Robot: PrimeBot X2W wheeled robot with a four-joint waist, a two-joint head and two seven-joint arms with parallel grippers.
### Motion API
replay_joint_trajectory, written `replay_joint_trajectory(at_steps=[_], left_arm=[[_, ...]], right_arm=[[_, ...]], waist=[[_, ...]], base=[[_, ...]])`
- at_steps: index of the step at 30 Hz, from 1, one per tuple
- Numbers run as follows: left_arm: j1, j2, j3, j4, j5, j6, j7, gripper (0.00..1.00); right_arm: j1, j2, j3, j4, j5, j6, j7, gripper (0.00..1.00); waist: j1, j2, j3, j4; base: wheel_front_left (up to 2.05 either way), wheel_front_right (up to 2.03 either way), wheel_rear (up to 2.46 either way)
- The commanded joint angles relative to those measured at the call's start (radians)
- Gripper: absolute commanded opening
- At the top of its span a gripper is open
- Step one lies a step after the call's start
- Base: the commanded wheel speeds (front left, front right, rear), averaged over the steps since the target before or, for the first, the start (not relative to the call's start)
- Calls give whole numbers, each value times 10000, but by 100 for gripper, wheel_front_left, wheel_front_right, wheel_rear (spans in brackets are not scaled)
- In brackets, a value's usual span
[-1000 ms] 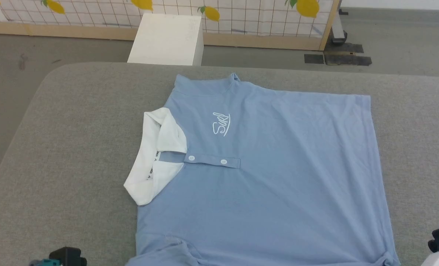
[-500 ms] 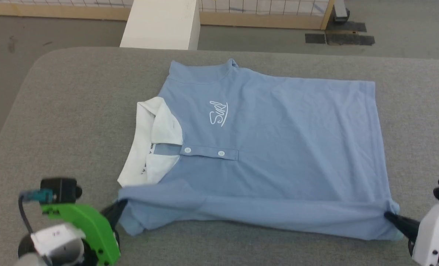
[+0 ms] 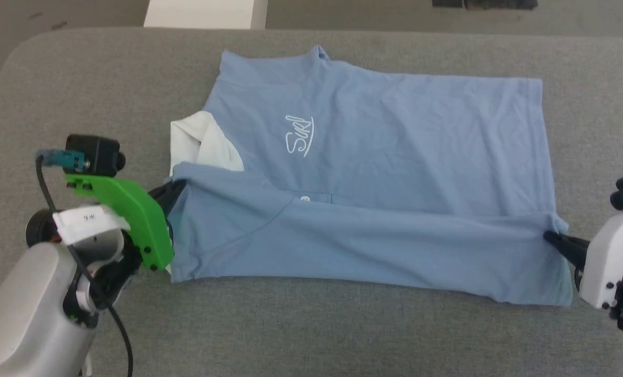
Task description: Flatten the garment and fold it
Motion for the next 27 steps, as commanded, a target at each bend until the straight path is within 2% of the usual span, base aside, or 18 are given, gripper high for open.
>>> replay_joint_trajectory(at_steps=[1,12,21,22,23,24,25,27], left_arm=[[-339,-118,-32,230,29,-111,-34,0],[-1650,-746,-342,2075,230,-750,-545,0],[-1982,-1117,-467,3117,93,-1035,-749,0],[-1986,-1129,-458,3176,65,-1026,-737,10],[-2001,-1122,-458,3219,63,-1012,-723,88],[-2013,-1124,-447,3244,59,-992,-730,100],[-2021,-1111,-430,3259,49,-953,-710,100],[-2038,-1078,-400,3236,42,-889,-686,100]], right_arm=[[-311,-1,37,104,-89,-13,23,0],[-1499,-55,329,928,-440,-13,-10,0],[-1705,-151,550,1372,-440,-13,35,0],[-1706,-153,574,1400,-428,-13,27,0],[-1708,-167,597,1420,-416,-13,11,2],[-1704,-169,630,1440,-382,-13,3,48],[-1700,-179,634,1443,-357,-13,-40,100],[-1679,-203,626,1482,-351,-13,-94,100]], waist=[[0,-1,478,-70],[0,-1,1698,-39],[0,-1,1810,-41],[0,-1,1756,-45],[0,-1,1697,-47],[0,-1,1600,-51],[0,-1,1499,-56],[0,-1,1278,-61]], base=[[0,0,0],[0,0,0],[0,0,0],[0,0,0],[0,0,0],[0,0,0],[0,0,0],[0,0,0]])
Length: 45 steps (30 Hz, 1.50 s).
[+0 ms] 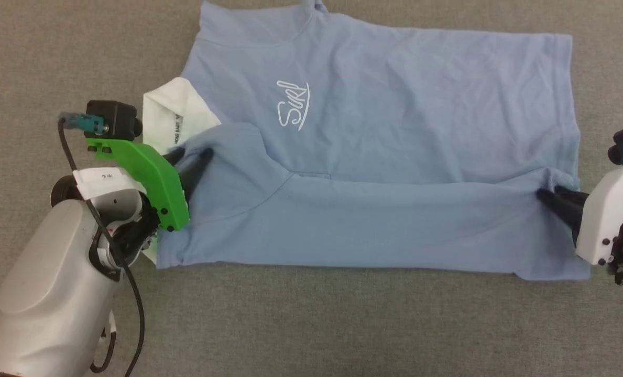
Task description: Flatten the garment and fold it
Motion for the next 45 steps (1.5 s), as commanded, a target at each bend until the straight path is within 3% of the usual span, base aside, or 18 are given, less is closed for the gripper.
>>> replay_joint_trajectory(at_steps=[1,9,15,24,28,40,44,45], left_arm=[[-60,57,31,72,-3,123,45,100],[-54,327,485,-385,76,425,-474,100],[471,417,1014,-947,780,626,-2635,100],[2837,-89,1392,-1238,1580,989,-6230,100],[3655,-378,1467,-1213,1808,1135,-6955,100],[5220,-1255,1901,-1340,2420,1368,-7179,100],[4981,-1080,1455,-1242,2365,1454,-5749,100],[4878,-1030,1303,-1166,2210,1552,-4895,100]], right_arm=[[138,5,59,239,-8,-21,-42,100],[183,174,-356,63,69,-21,-985,100],[502,486,-889,-552,-218,-21,-2955,100],[2159,845,-1227,-671,-1344,-21,-6867,100],[2898,1124,-1347,-454,-1700,-21,-7802,100],[3894,1870,-1435,102,-1790,-21,-8470,100],[3857,1891,-1470,91,-1788,-21,-8415,100],[3840,1891,-1483,74,-1794,-21,-8395,100]], waist=[[-1,0,-371,-11],[-1,0,-1780,-47],[-1,0,-2517,-115],[-1,0,-3319,-86],[-1,0,-3478,-43],[-1,0,-3530,-76],[-1,0,-3413,-41],[-1,0,-3374,-26]], base=[[0,0,0],[0,0,0],[0,0,0],[0,0,0],[0,0,0],[0,0,0],[0,0,0],[0,0,0]])
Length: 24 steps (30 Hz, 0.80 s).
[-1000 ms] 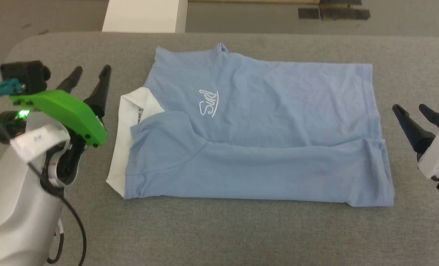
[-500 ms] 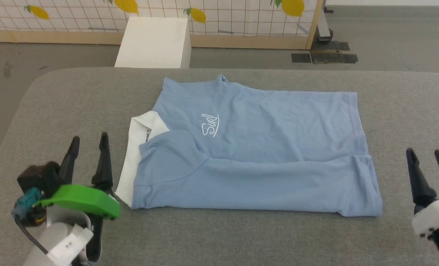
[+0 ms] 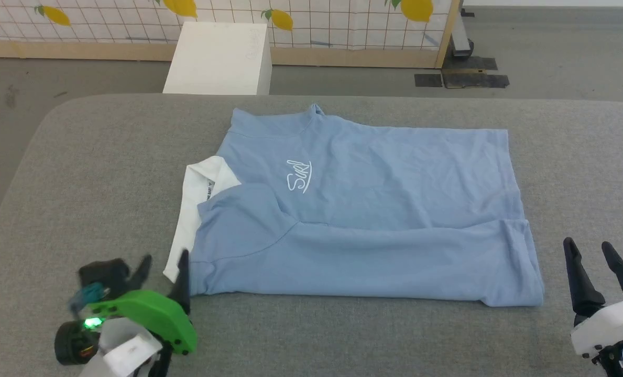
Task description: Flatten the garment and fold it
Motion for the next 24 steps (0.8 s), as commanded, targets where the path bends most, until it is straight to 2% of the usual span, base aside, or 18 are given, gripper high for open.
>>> replay_joint_trajectory(at_steps=[1,8,12,16,24], left_arm=[[-269,198,-221,37,-66,98,805,100],[-1370,890,-1009,-298,-251,1014,5382,100],[-1915,1132,-1437,-252,-178,1197,6940,100],[-2220,1098,-1670,78,-213,1197,7569,100],[-2159,1033,-1696,1165,-446,1280,7929,100]], right_arm=[[30,38,-22,-34,-15,-15,50,100],[-138,76,-5,-162,-32,-15,147,100],[-229,89,-2,-239,-23,-15,200,100],[-324,67,-64,-305,-15,-15,249,100],[-560,15,-18,-400,21,-15,307,100]], waist=[[0,0,62,30],[0,0,369,13],[0,0,680,-52],[0,0,1000,-132],[0,0,1476,-269]], base=[[0,0,0],[0,0,0],[0,0,0],[0,0,0],[0,0,0]])
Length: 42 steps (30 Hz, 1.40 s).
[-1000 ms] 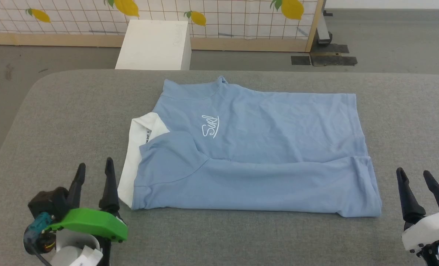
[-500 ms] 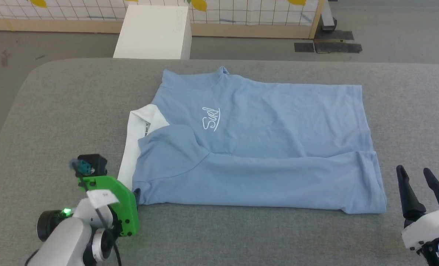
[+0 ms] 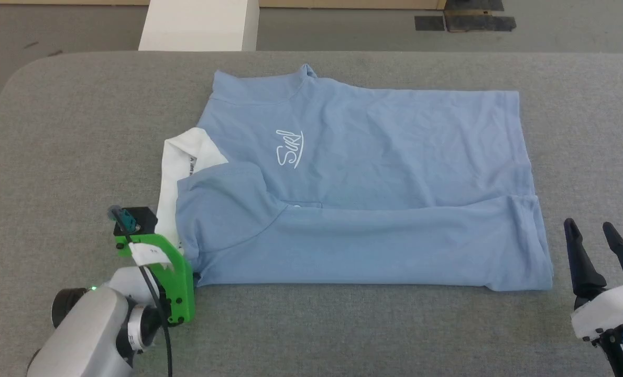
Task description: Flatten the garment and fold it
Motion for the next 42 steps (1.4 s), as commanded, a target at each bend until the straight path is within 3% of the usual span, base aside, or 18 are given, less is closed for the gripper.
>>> replay_joint_trajectory(at_steps=[1,2,3,12,21,27,39,40,41,42], left_arm=[[203,-58,-62,465,-147,15,207,89],[226,-112,-26,511,-252,-18,211,13],[244,-158,1,563,-358,-84,207,0],[276,-337,362,239,-878,-342,-168,0],[518,-283,616,-750,-994,-266,-561,0],[406,-282,592,-1198,-921,-232,-640,0],[282,-296,556,-1539,-879,-205,-749,0],[284,-299,560,-1548,-889,-203,-757,0],[299,-308,603,-1557,-927,-190,-811,0],[308,-312,627,-1559,-945,-187,-843,0]], right_arm=[[-195,-30,30,-38,22,-15,41,100],[-214,-37,41,-42,17,-15,45,100],[-233,-56,87,-50,18,-15,71,100],[-206,-409,533,-283,-318,-15,1251,100],[-581,-276,655,-844,-1340,-15,5793,100],[-1089,-329,1046,-907,-1820,-15,8123,100],[-1435,-758,2191,-95,-1727,-15,9668,100],[-1463,-774,2183,-42,-1678,-15,9763,74],[-1533,-853,2114,-27,-1508,-15,9809,0],[-1560,-908,2043,-49,-1435,-15,9777,0]], waist=[[1,-1,137,-60],[1,-1,157,-55],[1,-1,177,-47],[1,-1,120,-8],[1,-1,127,-99],[1,-1,430,71],[1,-1,842,379],[1,-1,858,389],[1,-1,868,396],[1,-1,857,391]], base=[[0,0,0],[0,0,0],[0,0,0],[0,0,0],[0,0,0],[0,0,0],[0,0,0],[0,0,0],[0,0,0],[0,0,0]])
